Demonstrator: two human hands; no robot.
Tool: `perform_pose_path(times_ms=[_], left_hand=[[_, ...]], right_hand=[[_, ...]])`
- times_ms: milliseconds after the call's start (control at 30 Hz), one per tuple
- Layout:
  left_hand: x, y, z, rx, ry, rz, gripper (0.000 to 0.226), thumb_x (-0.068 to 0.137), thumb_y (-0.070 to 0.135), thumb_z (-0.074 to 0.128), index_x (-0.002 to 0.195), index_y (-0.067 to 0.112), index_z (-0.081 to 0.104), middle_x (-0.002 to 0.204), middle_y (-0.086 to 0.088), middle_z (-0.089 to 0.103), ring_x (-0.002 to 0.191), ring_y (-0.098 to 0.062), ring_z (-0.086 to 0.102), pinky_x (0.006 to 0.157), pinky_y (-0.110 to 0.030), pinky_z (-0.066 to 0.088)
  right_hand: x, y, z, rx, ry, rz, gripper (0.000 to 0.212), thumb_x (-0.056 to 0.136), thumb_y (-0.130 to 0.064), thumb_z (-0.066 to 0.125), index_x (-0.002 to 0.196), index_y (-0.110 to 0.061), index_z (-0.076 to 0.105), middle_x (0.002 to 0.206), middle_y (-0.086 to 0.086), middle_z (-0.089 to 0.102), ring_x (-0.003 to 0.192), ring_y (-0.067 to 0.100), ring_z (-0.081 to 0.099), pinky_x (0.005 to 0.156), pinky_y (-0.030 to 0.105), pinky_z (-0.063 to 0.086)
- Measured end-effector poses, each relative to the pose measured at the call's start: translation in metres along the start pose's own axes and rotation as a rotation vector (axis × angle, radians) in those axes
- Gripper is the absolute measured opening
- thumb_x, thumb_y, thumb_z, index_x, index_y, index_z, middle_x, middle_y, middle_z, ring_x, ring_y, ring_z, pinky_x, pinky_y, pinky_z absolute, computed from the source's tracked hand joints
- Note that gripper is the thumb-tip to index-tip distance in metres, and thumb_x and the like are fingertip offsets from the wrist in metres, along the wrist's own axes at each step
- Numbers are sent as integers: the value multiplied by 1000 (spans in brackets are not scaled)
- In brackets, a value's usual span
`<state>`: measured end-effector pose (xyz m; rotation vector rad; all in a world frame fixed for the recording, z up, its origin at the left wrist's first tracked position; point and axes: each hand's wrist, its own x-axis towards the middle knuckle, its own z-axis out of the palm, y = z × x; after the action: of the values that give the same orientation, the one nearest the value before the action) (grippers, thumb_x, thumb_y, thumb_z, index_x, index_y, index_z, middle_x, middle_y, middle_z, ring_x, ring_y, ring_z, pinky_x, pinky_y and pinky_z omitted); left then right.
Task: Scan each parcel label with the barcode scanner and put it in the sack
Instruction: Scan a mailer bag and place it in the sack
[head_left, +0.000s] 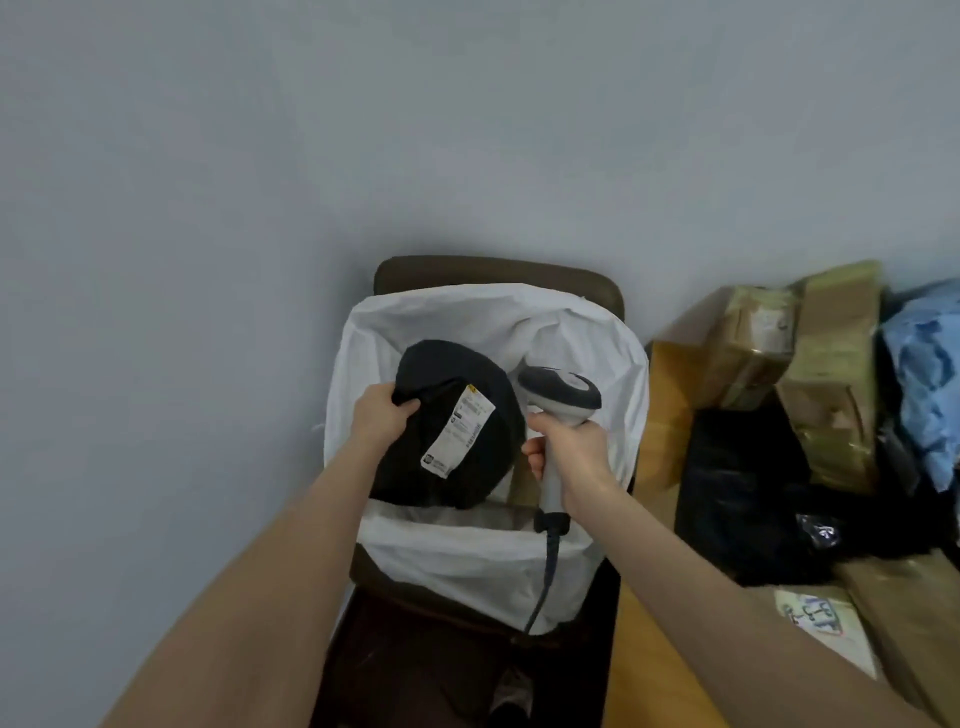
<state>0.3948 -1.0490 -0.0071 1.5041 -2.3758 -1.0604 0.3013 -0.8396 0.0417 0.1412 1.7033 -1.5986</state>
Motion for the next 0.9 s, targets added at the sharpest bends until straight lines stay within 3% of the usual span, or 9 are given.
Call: perform_pose_path(times_ms=[167, 300, 367, 500, 633, 733, 800, 833, 900], left_hand=[[55, -46, 35, 91, -134, -91, 39, 89, 17, 65, 122, -2, 57, 120, -22, 61, 111, -37, 57, 91, -36, 43], [65, -74, 81, 400, -153, -149, 94, 81, 24, 74, 149, 5, 11, 147, -25, 30, 133, -39, 36, 107, -44, 33], [59, -86, 103, 644, -102, -67, 105, 78, 29, 77, 152, 9, 6, 150, -26, 24, 131, -38, 39, 106, -44, 35], [58, -96, 124, 877, -19, 209, 90, 60, 18, 85, 141, 6, 45, 127, -17, 56, 100, -31, 60, 80, -38, 50], [78, -119, 135, 834, -257, 194, 71, 93, 11, 54, 152, 7, 14, 136, -10, 47, 110, -25, 58, 83, -34, 50], [109, -138, 146, 647, -429, 52, 71, 96, 8, 46, 153, 9, 3, 140, -16, 46, 115, -31, 57, 91, -38, 47], [119, -136, 157, 442, -322, -115, 76, 91, 7, 53, 152, 4, 6, 143, -23, 38, 116, -38, 54, 91, -43, 47], [116, -134, 164, 434, -190, -72, 74, 89, 7, 56, 150, 1, 14, 142, -23, 36, 116, -38, 53, 89, -43, 48], [96, -127, 171, 579, 13, 234, 67, 81, 8, 60, 143, 1, 36, 137, -22, 46, 115, -35, 56, 88, -43, 50]], right_hand=[[52, 24, 39, 8, 36, 86, 11, 85, -10, 68, 76, -5, 64, 58, 9, 61, 47, 14, 52, 50, 27, 45], [89, 43, 53, 0, 60, 149, 9, 85, -9, 67, 79, -5, 64, 57, 8, 60, 45, 14, 51, 47, 26, 45], [101, 52, 55, -7, 65, 173, 10, 85, -9, 67, 77, -5, 64, 56, 9, 60, 45, 14, 51, 47, 27, 44], [119, 64, 58, -14, 65, 193, 11, 86, -8, 67, 77, -4, 63, 56, 10, 60, 44, 15, 49, 46, 27, 43], [132, 79, 61, -7, 70, 218, 8, 85, -9, 67, 81, -3, 64, 56, 10, 61, 43, 15, 50, 47, 28, 43], [145, 86, 66, 2, 78, 221, 8, 85, -9, 68, 84, -2, 65, 57, 10, 62, 44, 15, 51, 48, 28, 44], [155, 91, 67, 12, 110, 216, 8, 85, -9, 68, 84, -2, 65, 56, 8, 62, 44, 15, 51, 47, 27, 44], [160, 93, 67, 16, 127, 216, 8, 85, -9, 67, 84, -2, 65, 55, 8, 62, 44, 14, 51, 47, 27, 44], [161, 100, 69, 5, 143, 231, 9, 85, -10, 67, 83, -2, 65, 54, 7, 62, 44, 15, 51, 48, 28, 44]])
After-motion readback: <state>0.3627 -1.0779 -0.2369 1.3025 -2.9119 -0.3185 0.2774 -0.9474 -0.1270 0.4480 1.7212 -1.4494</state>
